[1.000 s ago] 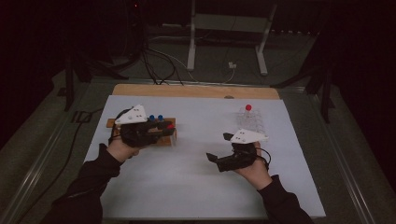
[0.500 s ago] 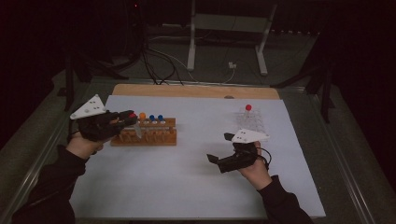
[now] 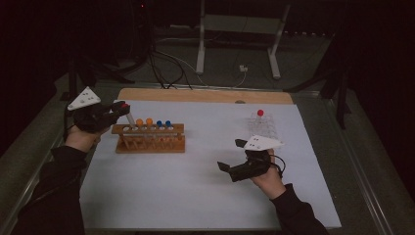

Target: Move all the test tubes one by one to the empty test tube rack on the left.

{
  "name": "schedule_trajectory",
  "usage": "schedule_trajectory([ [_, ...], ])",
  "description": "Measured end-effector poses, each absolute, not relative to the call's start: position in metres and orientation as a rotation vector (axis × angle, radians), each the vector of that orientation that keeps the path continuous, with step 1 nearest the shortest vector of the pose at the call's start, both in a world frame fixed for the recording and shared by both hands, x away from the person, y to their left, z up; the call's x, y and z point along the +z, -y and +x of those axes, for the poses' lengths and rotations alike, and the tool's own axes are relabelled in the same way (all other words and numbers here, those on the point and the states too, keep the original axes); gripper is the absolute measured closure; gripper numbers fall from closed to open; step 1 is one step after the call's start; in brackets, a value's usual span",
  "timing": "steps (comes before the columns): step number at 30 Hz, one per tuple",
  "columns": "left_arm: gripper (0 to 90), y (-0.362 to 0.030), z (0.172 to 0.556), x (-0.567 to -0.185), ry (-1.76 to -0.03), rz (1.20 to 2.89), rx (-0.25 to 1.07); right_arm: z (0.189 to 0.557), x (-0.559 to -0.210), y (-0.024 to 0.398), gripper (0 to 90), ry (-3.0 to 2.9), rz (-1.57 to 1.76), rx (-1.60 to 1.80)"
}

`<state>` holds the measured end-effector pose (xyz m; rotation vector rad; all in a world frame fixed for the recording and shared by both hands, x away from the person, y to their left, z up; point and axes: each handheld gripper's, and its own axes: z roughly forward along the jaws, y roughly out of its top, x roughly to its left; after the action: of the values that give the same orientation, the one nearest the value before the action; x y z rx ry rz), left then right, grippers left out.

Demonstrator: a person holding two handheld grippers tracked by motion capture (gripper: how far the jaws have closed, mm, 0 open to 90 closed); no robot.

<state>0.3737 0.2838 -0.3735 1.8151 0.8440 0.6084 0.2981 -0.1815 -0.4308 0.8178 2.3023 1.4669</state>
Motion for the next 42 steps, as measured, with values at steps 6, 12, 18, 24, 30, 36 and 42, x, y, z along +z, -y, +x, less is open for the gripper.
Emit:
schedule_trajectory([
  [6, 71.7, -0.288, 0.385, -0.392, -0.902, 1.796, 0.602, 0.298, -0.43, 0.185, 0.1, -2.295, 0.825, 1.468],
  [12, 71.6, -0.286, 0.389, -0.412, -0.925, 1.821, 0.582, 0.298, -0.431, 0.186, 0.1, -2.297, 0.823, 1.468],
  [18, 71.7, -0.283, 0.39, -0.426, -0.933, 1.842, 0.565, 0.298, -0.43, 0.187, 0.1, -2.295, 0.826, 1.472],
  [24, 71.6, -0.282, 0.39, -0.435, -0.942, 1.859, 0.569, 0.298, -0.429, 0.189, 0.1, -2.287, 0.831, 1.494],
  [30, 71.6, -0.287, 0.388, -0.44, -0.958, 1.816, 0.566, 0.3, -0.43, 0.191, 0.1, -2.292, 0.827, 1.5],
  [36, 71.6, -0.285, 0.39, -0.444, -0.965, 1.836, 0.54, 0.299, -0.43, 0.192, 0.1, -2.293, 0.824, 1.499],
  [42, 68.6, -0.284, 0.389, -0.442, -0.954, 1.856, 0.513, 0.299, -0.428, 0.198, 0.1, -2.277, 0.836, 1.494],
])
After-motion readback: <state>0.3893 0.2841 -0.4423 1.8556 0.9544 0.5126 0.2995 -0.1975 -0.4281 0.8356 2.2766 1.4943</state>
